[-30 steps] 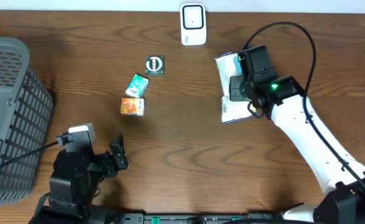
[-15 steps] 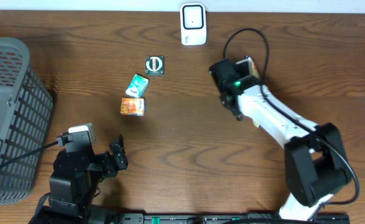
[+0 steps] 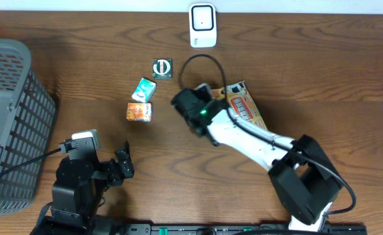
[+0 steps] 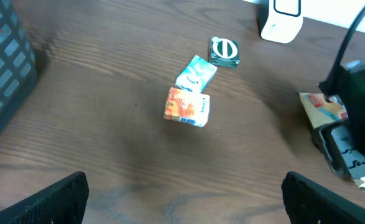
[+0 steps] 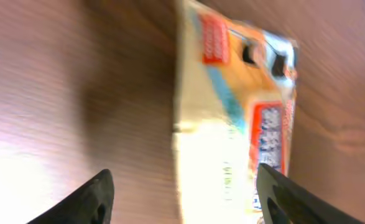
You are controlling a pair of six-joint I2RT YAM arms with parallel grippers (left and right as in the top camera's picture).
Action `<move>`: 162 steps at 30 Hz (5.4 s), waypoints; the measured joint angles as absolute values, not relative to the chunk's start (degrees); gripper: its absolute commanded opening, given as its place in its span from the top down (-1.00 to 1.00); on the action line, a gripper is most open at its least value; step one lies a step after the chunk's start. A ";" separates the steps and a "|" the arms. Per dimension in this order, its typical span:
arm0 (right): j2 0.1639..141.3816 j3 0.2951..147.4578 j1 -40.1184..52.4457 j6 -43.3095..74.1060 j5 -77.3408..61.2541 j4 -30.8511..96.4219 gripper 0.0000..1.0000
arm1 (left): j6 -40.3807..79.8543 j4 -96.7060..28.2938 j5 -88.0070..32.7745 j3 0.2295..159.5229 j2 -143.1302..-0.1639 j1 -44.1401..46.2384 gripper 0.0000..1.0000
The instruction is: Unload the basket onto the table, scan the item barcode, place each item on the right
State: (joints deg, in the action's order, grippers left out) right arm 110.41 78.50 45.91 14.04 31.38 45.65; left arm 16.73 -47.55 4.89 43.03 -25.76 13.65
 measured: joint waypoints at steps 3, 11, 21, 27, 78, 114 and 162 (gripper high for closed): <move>110.43 83.83 46.39 14.46 30.06 48.42 -0.58 | 16.73 -47.57 4.89 43.03 -25.76 13.65 -0.96; 110.41 95.13 36.56 13.89 21.65 51.07 -0.78 | 16.73 -47.55 4.89 43.03 -25.76 13.65 -0.95; 112.68 93.56 13.80 2.02 -4.12 55.27 -0.87 | 16.75 -47.57 4.89 43.03 -25.76 13.65 -0.95; 120.09 92.49 5.10 -6.42 -24.51 56.29 -0.87 | 16.73 -47.55 4.89 43.03 -25.76 13.65 -0.95; 109.45 96.49 16.23 -4.49 -26.02 66.92 0.97 | 16.73 -47.55 4.89 43.03 -25.76 13.65 -0.96; 114.96 85.84 28.60 19.46 10.17 45.12 0.88 | 16.75 -47.55 4.89 43.03 -25.76 13.65 -0.96; 112.05 70.87 14.33 17.02 -23.31 37.28 0.98 | 16.73 -47.57 4.89 43.03 -25.76 13.65 -0.96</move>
State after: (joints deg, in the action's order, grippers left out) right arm 112.05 70.87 14.33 17.02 -23.31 37.28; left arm 16.73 -47.57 4.89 43.03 -25.76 13.65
